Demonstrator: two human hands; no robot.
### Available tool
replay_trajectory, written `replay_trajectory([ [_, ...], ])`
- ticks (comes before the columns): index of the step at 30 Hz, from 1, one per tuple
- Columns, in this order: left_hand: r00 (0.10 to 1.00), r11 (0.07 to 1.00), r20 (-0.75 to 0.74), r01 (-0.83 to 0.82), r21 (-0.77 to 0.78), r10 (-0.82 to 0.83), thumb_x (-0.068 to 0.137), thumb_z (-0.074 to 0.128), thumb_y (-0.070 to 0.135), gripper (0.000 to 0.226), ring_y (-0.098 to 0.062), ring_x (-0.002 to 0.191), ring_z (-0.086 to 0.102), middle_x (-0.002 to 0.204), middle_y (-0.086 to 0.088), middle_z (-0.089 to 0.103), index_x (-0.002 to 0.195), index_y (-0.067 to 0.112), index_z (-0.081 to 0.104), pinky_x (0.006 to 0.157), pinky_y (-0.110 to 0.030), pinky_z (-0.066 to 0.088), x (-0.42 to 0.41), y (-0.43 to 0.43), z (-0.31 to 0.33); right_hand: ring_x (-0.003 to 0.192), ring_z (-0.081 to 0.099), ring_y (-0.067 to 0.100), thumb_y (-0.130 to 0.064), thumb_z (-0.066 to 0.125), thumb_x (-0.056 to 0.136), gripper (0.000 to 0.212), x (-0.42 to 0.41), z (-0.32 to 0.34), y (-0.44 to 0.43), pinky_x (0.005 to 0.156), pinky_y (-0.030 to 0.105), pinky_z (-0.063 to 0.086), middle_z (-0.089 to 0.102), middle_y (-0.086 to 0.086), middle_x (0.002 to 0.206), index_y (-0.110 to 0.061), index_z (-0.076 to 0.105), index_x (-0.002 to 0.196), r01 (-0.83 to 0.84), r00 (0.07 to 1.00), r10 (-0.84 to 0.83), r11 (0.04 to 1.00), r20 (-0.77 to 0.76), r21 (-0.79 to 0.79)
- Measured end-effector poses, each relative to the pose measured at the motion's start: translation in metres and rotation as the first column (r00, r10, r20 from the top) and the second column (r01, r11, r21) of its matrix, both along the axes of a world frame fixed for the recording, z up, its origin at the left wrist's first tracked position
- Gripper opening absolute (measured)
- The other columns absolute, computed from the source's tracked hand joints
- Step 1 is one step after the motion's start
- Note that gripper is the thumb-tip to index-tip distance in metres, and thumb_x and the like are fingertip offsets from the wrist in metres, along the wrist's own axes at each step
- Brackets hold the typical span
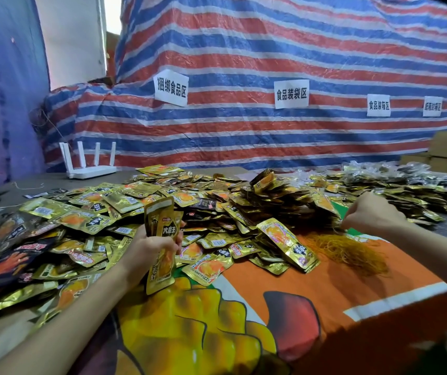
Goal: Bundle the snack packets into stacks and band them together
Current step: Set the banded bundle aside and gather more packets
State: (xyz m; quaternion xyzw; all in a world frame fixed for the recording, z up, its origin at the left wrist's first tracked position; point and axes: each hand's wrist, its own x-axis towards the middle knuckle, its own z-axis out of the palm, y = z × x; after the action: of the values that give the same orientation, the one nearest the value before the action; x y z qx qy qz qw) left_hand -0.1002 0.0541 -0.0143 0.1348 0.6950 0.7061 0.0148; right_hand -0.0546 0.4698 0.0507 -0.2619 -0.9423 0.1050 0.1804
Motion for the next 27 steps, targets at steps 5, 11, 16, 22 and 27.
replay_trajectory([
  [5,0.999,1.000,0.031,0.021,0.021,-0.022,0.056,0.066,0.008,0.072,-0.036,0.094,0.059,0.106,-0.026,0.063,0.126,-0.005,0.058,0.085,-0.052,0.047,-0.001,-0.001,-0.001,0.069,0.066,0.026,-0.017,0.073,0.083,0.007,-0.003,0.004,0.002,0.057,0.030,0.049,0.071,0.008,0.075,-0.011,0.077,0.083,-0.044,0.998,0.043,0.999,-0.046,-0.006],
  [11,0.997,0.993,0.055,0.053,0.106,-0.059,0.072,0.065,0.000,0.060,-0.032,0.093,0.058,0.105,-0.020,0.063,0.130,-0.005,0.055,0.080,-0.042,0.046,-0.003,-0.003,0.001,0.075,0.066,0.022,-0.018,0.072,0.088,0.014,-0.006,0.013,-0.033,0.067,0.035,0.054,0.073,0.008,0.080,-0.014,0.074,0.074,-0.376,0.899,0.338,0.921,-0.278,-0.097],
  [16,0.984,0.970,0.052,0.157,0.186,-0.169,0.067,0.058,0.004,0.061,-0.023,0.074,0.055,0.082,-0.003,0.071,0.127,-0.003,0.060,0.066,-0.034,0.044,0.004,-0.003,0.008,0.063,0.061,-0.001,-0.019,0.075,0.088,0.009,-0.010,0.014,-0.127,0.054,0.010,0.043,0.072,-0.002,0.076,-0.017,0.078,0.079,-0.698,0.695,0.599,0.694,-0.398,-0.174],
  [22,0.985,0.983,0.131,0.091,0.161,-0.113,0.063,0.059,0.008,0.038,-0.024,0.075,0.057,0.082,-0.009,0.068,0.099,-0.001,0.066,0.082,-0.039,0.045,0.004,-0.005,0.011,0.060,0.056,0.008,-0.024,0.077,0.083,0.016,-0.041,-0.009,-0.232,0.052,0.025,0.043,0.070,0.001,0.069,-0.020,0.074,0.067,-0.829,0.550,0.725,0.533,-0.414,-0.168],
  [27,0.994,0.997,0.105,-0.002,0.075,-0.006,0.062,0.061,0.008,0.018,-0.027,0.080,0.056,0.083,-0.015,0.060,0.078,0.001,0.065,0.092,-0.048,0.047,-0.001,-0.010,0.010,0.047,0.052,0.000,-0.024,0.081,0.075,0.016,-0.069,-0.032,-0.265,0.045,0.015,0.039,0.066,-0.009,0.054,-0.019,0.076,0.060,-0.834,0.545,0.657,0.492,-0.521,-0.252],
])
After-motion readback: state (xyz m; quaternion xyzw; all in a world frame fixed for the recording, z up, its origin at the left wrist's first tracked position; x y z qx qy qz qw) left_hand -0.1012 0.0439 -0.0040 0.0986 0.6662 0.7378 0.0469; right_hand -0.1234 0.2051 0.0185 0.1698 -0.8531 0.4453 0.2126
